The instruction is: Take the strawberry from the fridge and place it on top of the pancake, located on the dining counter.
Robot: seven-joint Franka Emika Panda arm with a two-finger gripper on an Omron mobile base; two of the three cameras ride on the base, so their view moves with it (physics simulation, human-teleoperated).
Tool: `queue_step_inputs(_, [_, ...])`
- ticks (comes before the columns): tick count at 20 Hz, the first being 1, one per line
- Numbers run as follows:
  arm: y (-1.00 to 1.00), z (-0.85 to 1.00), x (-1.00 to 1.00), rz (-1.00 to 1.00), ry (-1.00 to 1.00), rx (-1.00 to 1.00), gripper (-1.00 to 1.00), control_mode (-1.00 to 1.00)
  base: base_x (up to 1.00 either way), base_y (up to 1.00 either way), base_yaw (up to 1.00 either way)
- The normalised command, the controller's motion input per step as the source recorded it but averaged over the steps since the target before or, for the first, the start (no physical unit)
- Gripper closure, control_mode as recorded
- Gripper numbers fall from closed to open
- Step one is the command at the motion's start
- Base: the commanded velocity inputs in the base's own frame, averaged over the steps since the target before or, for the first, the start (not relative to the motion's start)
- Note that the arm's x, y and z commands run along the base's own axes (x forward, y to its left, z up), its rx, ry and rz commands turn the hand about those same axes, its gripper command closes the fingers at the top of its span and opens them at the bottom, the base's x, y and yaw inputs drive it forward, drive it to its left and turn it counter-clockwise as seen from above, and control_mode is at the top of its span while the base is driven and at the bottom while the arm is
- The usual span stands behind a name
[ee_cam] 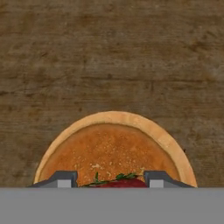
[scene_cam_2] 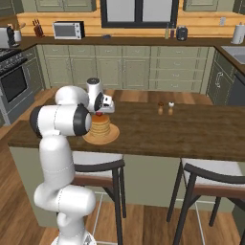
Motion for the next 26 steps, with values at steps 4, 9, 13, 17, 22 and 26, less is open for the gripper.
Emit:
queue_step_inputs(4, [0.00, -0.01, -0.02, 0.00, 0.00, 0.00, 1.00, -1.00, 0.00, 0.00, 0.00])
queue_step_inputs(9, [0.00, 0.00, -0.16, -0.01, 0.00, 0.00, 1.00, -1.00, 0.00, 0.00, 0.00])
queue_step_inputs(13, [0.00, 0.00, -0.15, -0.01, 0.00, 0.00, 1.00, -1.00, 0.00, 0.00, 0.00])
queue_step_inputs(17, [0.00, 0.00, -0.19, -0.02, 0.00, 0.00, 1.00, -1.00, 0.00, 0.00, 0.00])
queue_step_inputs(22, [0.00, -0.02, -0.01, 0.00, 0.00, 0.00, -1.00, -1.00, 0.00, 0.00, 0.00])
queue_step_inputs(26, [0.00, 0.00, 0.00, 0.00, 0.00, 0.00, -1.00, -1.00, 0.00, 0.00, 0.00])
